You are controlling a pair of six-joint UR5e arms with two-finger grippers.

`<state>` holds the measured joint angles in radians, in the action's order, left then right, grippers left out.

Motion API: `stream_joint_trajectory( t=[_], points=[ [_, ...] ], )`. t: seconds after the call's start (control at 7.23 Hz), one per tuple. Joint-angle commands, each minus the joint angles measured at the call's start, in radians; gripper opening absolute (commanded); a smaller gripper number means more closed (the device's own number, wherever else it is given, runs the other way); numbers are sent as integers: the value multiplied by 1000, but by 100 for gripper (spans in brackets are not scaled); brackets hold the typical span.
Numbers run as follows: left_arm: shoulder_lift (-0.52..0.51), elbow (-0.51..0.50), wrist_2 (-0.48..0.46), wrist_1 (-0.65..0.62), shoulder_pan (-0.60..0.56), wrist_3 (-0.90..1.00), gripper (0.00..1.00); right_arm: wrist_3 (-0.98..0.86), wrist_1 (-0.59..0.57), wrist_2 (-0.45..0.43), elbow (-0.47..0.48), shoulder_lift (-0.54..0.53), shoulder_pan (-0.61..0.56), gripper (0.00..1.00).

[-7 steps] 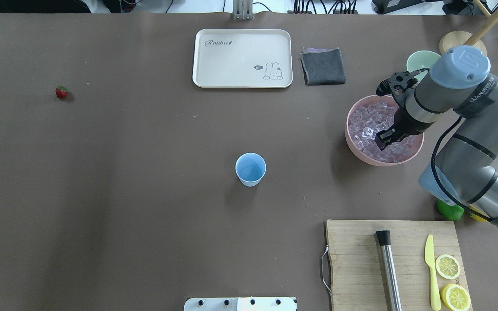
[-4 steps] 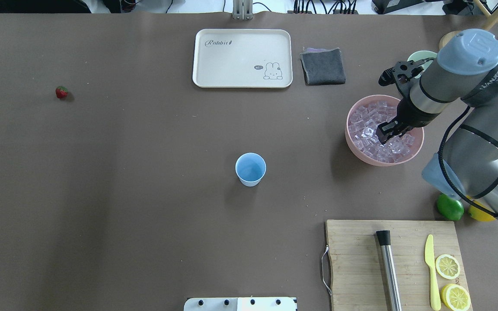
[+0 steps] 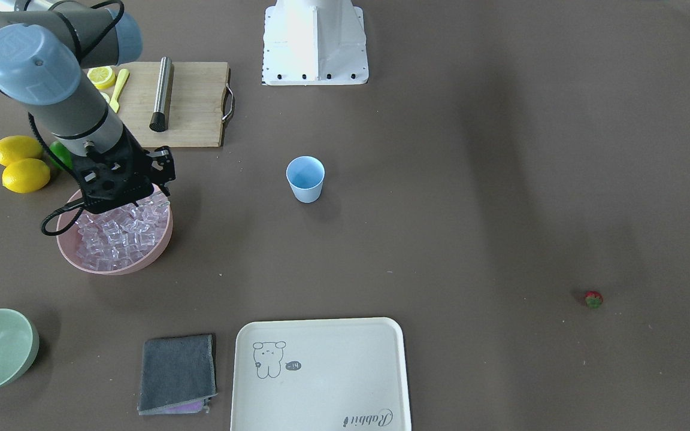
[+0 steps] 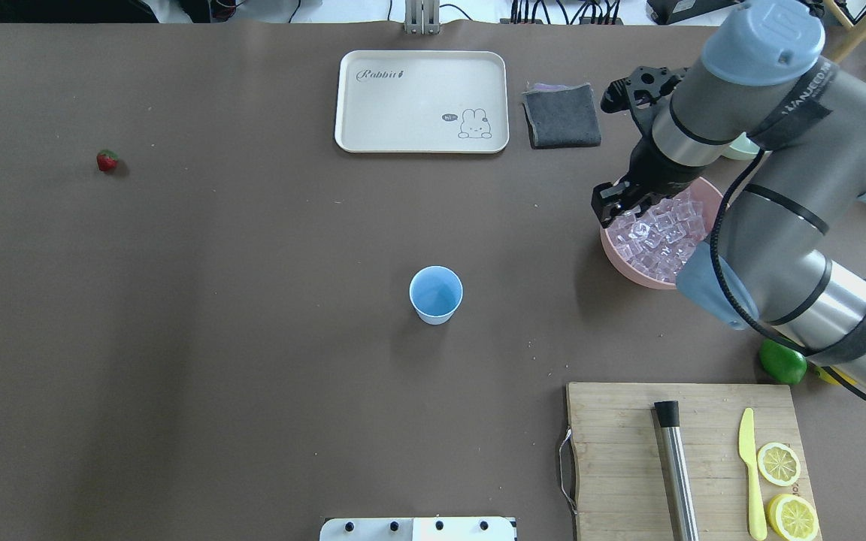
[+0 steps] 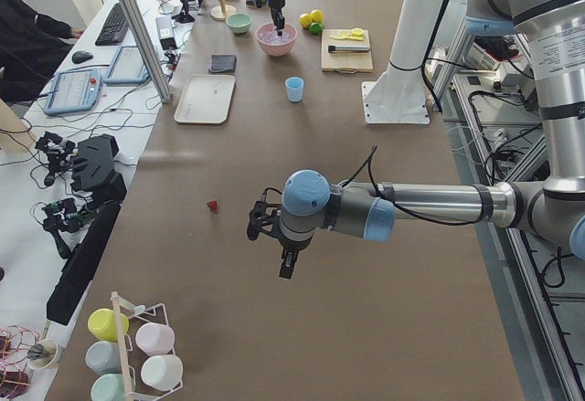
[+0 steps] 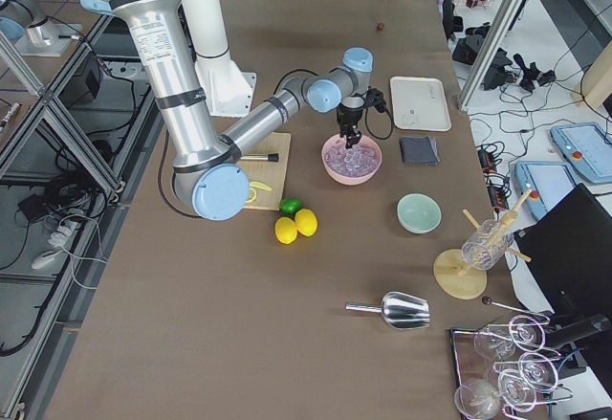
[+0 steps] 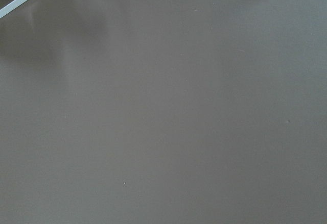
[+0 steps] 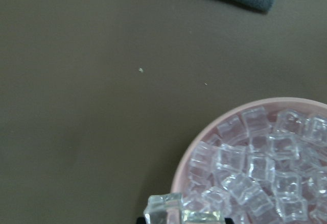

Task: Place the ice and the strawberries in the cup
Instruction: 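Carry the ice cube with the right gripper and drop it into the blue cup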

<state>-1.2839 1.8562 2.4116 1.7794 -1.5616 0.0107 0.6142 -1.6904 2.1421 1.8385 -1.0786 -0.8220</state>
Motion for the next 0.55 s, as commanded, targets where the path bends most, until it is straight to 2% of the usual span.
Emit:
stream_joint_trajectory(
  t=[0.0, 0.14, 0.42],
  points=[
    [0, -5, 1, 0, 0, 0, 98, 248, -5, -20, -40, 150, 114, 0],
    [0, -3, 1, 0, 0, 0, 98, 331, -3, -51, -69, 205, 163, 0],
    [0, -6, 1, 0, 0, 0, 98, 422, -3, -83, -76, 247, 251, 0]
  ],
)
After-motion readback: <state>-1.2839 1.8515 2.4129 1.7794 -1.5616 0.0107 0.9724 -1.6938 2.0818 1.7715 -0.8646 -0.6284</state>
